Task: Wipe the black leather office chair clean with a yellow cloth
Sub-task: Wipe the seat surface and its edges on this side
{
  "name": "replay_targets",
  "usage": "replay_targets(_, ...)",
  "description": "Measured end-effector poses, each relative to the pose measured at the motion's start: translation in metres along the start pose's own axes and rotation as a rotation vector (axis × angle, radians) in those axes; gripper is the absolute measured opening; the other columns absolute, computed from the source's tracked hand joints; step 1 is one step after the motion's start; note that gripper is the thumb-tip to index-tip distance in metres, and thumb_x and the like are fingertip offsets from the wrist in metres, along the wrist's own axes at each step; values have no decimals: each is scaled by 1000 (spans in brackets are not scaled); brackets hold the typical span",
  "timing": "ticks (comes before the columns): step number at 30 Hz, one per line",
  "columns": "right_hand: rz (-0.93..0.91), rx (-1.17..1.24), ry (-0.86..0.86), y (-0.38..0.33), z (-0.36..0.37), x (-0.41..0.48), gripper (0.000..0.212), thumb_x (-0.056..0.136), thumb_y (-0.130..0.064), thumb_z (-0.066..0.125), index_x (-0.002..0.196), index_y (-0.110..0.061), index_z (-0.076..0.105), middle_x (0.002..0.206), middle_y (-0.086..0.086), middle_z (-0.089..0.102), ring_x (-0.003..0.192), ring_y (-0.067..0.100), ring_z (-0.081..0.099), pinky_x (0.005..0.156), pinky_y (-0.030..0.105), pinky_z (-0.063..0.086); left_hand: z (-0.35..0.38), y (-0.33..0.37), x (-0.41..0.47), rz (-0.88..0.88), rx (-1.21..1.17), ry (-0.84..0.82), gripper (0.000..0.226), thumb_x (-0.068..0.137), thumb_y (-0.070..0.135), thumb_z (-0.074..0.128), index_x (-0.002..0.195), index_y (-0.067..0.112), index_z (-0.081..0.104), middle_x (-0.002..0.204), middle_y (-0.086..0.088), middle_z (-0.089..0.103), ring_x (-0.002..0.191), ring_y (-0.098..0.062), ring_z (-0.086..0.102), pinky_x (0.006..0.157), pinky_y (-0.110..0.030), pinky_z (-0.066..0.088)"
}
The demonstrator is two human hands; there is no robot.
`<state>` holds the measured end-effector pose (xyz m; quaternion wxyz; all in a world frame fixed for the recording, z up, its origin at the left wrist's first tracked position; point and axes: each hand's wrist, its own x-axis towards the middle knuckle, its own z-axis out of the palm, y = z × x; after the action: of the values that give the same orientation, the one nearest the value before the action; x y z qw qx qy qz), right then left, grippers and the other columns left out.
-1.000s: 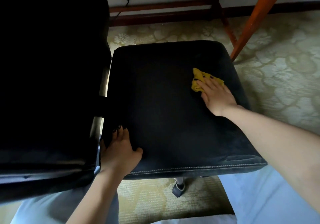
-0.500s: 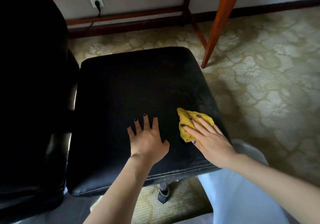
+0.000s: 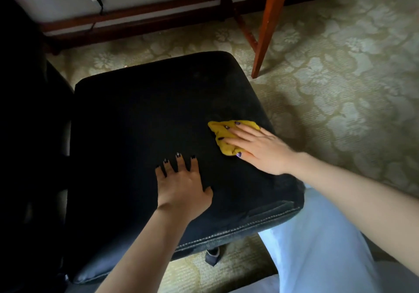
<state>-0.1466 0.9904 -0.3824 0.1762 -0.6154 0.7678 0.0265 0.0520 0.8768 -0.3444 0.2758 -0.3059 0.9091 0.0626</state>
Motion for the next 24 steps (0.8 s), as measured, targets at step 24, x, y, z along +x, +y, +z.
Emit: replay_targets(24, 557, 571, 197, 54, -35, 139, 51, 104, -34, 26, 152, -34, 7, 161, -3, 0, 147, 21, 0, 119, 38, 4, -16, -7, 17, 57, -15, -181, 88, 88, 65, 38, 152, 19, -2, 157, -20, -1, 142, -45, 11, 116, -48, 20)
